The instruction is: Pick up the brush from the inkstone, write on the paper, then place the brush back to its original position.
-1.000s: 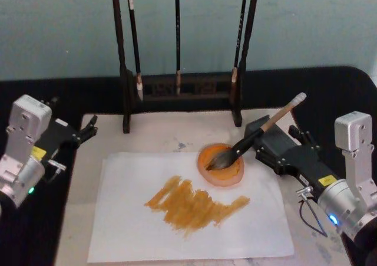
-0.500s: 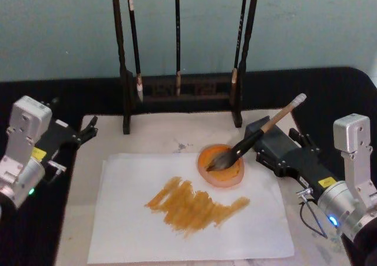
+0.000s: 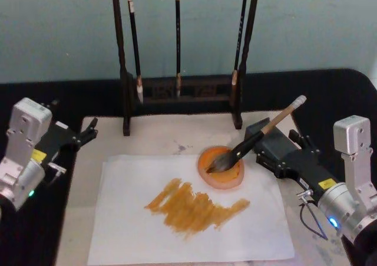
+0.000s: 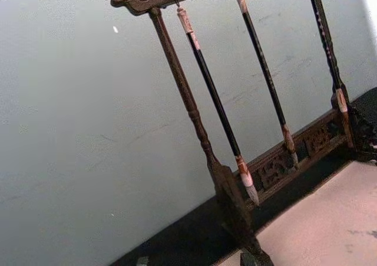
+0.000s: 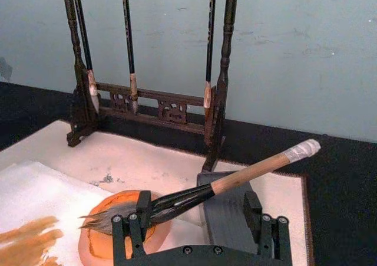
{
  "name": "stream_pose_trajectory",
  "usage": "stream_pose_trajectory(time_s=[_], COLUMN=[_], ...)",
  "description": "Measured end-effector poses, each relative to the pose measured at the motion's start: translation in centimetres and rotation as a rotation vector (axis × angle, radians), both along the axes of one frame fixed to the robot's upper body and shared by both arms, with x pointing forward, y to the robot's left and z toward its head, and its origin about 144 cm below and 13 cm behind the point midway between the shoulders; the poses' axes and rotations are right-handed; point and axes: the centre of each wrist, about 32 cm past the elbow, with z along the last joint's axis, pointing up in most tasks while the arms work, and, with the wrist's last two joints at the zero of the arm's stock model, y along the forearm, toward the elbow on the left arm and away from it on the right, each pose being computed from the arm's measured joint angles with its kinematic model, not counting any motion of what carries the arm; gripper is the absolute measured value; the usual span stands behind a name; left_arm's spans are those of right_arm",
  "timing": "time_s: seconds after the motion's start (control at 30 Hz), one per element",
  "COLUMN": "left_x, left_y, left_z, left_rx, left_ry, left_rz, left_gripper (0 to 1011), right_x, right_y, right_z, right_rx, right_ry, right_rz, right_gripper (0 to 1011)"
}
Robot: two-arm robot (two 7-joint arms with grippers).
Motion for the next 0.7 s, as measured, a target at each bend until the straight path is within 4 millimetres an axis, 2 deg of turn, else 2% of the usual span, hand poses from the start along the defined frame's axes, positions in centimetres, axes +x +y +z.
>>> stream_pose_trajectory(time_s=[0.7], left_x=[0.0], left_y=[0.0], left_z=[0.0], left_rx=[0.0], left_ry=[0.0], left_rz=[0.0], left_gripper=[1010], right_x=[-0.01], right_y=[0.01], right_z=[0.02], right_rx=[0.001], right_ry=[-0.001], right_rz=[0.0], right_gripper=[1000])
